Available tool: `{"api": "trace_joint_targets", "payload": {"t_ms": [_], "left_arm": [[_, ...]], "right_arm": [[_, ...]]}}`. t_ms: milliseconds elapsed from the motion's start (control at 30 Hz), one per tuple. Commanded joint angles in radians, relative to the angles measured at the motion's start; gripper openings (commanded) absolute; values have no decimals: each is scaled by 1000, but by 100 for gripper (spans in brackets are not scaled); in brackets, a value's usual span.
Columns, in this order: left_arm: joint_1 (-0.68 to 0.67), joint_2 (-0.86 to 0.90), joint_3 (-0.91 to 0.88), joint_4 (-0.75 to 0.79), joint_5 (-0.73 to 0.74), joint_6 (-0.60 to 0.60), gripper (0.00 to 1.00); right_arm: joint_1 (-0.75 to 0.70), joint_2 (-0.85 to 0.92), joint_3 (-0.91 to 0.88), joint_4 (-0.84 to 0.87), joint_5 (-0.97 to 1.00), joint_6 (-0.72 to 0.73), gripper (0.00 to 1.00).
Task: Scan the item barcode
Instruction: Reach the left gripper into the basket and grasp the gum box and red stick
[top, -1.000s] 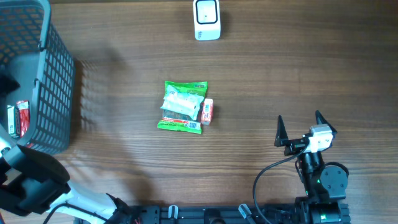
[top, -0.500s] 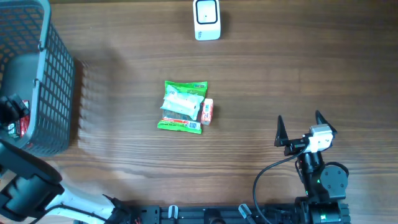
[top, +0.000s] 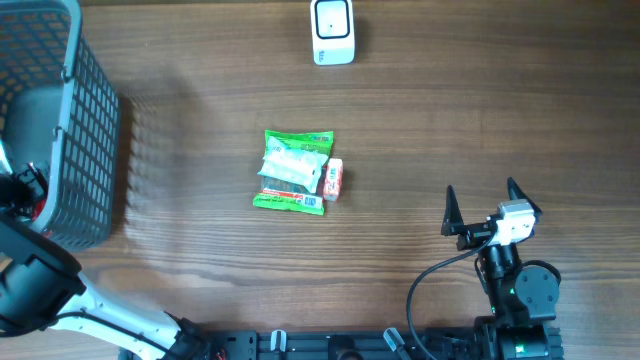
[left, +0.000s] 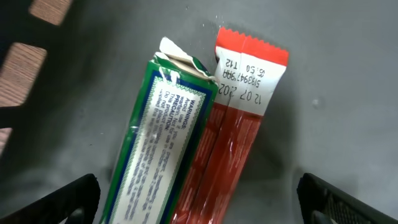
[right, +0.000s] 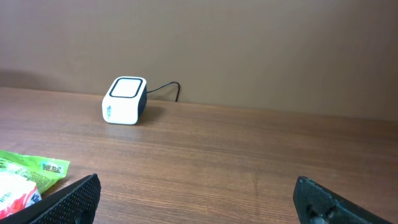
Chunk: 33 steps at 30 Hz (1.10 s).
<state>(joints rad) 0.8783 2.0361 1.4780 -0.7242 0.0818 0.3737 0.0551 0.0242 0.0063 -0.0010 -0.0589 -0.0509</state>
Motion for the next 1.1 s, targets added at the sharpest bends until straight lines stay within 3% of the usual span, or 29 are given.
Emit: {"api": "trace_joint_targets", "payload": {"t_ms": [0, 167, 233, 300, 400, 700, 867, 1067], "left_arm": [[6, 40, -7, -1, 26, 18, 86], [5, 42, -7, -9, 26, 11, 65], [5, 42, -6, -8, 27, -19, 50], [5, 42, -6, -9, 42, -19, 49], [5, 42, -6, -12, 76, -23, 35], [-13, -42, 16, 9, 101, -76, 30], [-80, -233, 145, 15, 100, -78, 29], [-192, -477, 279, 83, 101, -220, 30]], "right_arm": [[-6, -2, -1, 3, 6, -2, 100], [-6, -2, -1, 2, 6, -2, 100], [-6, -2, -1, 2, 6, -2, 100], [-6, -2, -1, 3, 6, -2, 100], [-6, -2, -1, 2, 6, -2, 100], [-6, -2, -1, 2, 6, -2, 100], [-6, -2, -1, 2, 6, -2, 100], [-6, -2, -1, 3, 6, -2, 100]]}}
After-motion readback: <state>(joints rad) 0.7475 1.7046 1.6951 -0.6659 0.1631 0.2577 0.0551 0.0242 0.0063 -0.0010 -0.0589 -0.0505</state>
